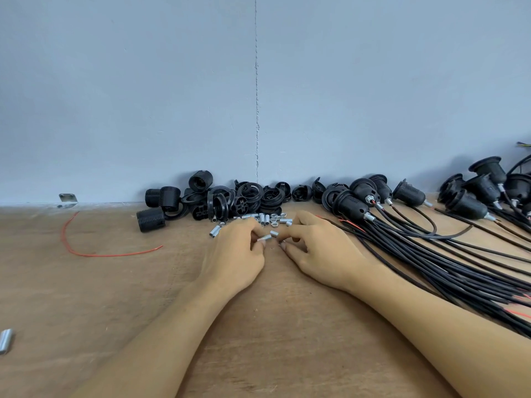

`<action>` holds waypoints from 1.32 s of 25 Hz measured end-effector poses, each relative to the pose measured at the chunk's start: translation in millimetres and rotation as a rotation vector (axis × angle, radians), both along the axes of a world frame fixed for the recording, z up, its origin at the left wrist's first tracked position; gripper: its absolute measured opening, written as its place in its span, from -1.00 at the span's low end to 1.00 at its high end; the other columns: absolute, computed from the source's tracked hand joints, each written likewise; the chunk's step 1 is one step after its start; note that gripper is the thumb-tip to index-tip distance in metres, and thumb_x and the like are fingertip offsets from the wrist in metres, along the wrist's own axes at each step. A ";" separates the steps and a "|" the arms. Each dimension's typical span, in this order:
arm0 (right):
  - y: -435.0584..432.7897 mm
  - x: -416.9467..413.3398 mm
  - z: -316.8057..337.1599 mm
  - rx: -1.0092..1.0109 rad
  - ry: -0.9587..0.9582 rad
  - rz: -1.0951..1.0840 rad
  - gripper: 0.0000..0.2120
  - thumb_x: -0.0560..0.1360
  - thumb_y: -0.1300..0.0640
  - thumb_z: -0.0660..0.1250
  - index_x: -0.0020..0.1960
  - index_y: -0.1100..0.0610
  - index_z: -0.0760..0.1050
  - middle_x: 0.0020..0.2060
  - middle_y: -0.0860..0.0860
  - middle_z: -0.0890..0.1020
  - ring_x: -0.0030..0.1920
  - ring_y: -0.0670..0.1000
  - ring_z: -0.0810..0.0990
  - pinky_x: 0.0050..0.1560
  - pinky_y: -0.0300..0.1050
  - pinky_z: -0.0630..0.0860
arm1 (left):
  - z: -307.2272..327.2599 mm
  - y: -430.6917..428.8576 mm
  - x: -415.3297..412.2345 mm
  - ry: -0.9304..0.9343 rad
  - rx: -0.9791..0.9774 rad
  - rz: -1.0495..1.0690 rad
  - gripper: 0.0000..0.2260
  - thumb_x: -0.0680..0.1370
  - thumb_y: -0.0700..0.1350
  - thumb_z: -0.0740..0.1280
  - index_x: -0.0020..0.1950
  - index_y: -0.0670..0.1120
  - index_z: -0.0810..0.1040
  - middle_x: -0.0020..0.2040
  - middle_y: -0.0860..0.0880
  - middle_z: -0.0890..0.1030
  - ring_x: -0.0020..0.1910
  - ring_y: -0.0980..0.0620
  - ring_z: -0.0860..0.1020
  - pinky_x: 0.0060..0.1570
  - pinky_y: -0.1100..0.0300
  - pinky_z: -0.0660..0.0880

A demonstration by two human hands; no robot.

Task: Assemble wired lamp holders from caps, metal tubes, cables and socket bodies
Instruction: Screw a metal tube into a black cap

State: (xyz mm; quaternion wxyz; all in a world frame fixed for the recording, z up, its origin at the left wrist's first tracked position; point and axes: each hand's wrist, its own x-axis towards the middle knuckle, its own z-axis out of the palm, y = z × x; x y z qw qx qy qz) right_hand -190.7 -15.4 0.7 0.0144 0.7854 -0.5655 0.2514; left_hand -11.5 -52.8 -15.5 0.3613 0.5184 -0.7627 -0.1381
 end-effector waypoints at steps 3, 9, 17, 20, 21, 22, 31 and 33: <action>8.2 -6.0 -2.7 -0.015 -0.036 -0.028 -0.77 0.57 -0.03 0.33 0.21 -0.16 0.58 -0.08 -0.21 0.44 -0.20 -0.22 0.41 -0.14 -0.16 0.40 | 2.1 3.4 -0.9 0.133 -0.029 0.021 -0.86 0.54 -0.09 0.43 -0.13 0.14 0.55 -0.23 0.20 0.62 -0.36 0.29 0.50 -0.28 0.17 0.45; 19.7 -16.9 -7.4 0.068 -0.343 0.003 -0.68 0.52 0.03 0.44 0.26 -0.11 0.59 -0.12 -0.21 0.64 -0.18 -0.20 0.56 -0.05 -0.23 0.52 | 0.2 17.7 -14.2 0.243 0.006 -0.240 -0.66 0.47 -0.20 0.53 -0.25 0.25 0.58 -0.27 0.32 0.63 -0.42 0.33 0.49 -0.32 0.51 0.37; 14.9 -20.8 -1.8 0.108 -0.587 -0.092 -0.87 0.46 0.18 0.51 0.00 0.04 0.70 -0.25 -0.13 0.66 -0.30 -0.25 0.52 -0.16 -0.43 0.45 | -0.2 12.4 -14.0 0.065 -0.023 -0.023 -0.82 0.43 0.05 0.57 -0.04 0.13 0.63 -0.18 0.21 0.58 -0.07 0.40 0.49 -0.21 0.51 0.35; 14.0 -19.9 -0.6 0.123 -0.617 -0.101 -0.87 0.46 0.20 0.52 0.00 0.08 0.70 -0.25 -0.13 0.66 -0.30 -0.26 0.53 -0.14 -0.41 0.49 | 0.7 12.4 -15.8 -0.049 -0.019 -0.018 -0.81 0.48 0.15 0.49 0.00 0.12 0.64 -0.13 0.19 0.58 -0.11 0.27 0.51 -0.22 0.46 0.30; 13.8 -19.4 -0.2 0.121 -0.611 -0.101 -0.87 0.46 0.20 0.52 0.00 0.08 0.70 -0.25 -0.13 0.66 -0.30 -0.27 0.54 -0.14 -0.43 0.48 | 1.9 12.9 -16.5 -0.072 -0.018 -0.018 -0.82 0.49 0.17 0.47 0.00 0.12 0.65 -0.11 0.17 0.58 -0.10 0.24 0.50 -0.22 0.41 0.32; 13.7 -19.1 0.1 0.120 -0.606 -0.100 -0.88 0.46 0.20 0.52 -0.01 0.08 0.70 -0.25 -0.13 0.66 -0.30 -0.28 0.53 -0.16 -0.45 0.46 | 3.1 13.0 -17.3 -0.085 -0.016 -0.018 -0.84 0.51 0.17 0.45 -0.01 0.12 0.66 -0.11 0.16 0.57 -0.10 0.22 0.50 -0.22 0.36 0.33; 13.6 -23.0 1.3 0.192 -0.500 -0.037 -0.87 0.47 0.15 0.49 0.00 -0.02 0.70 -0.31 -0.19 0.62 -0.36 -0.27 0.50 -0.21 -0.44 0.37 | 6.7 14.7 -18.0 0.106 0.163 -0.065 -0.82 0.46 -0.10 0.56 -0.22 0.10 0.60 -0.28 0.17 0.64 -0.33 0.32 0.55 -0.32 0.45 0.38; 13.5 -22.6 0.2 0.180 -0.501 -0.021 -0.88 0.47 0.14 0.50 -0.01 -0.02 0.70 -0.31 -0.19 0.63 -0.36 -0.25 0.49 -0.22 -0.43 0.37 | 6.7 16.5 -19.3 0.165 0.184 -0.074 -0.83 0.46 -0.15 0.56 -0.20 0.08 0.63 -0.29 0.15 0.67 -0.35 0.31 0.57 -0.30 0.44 0.40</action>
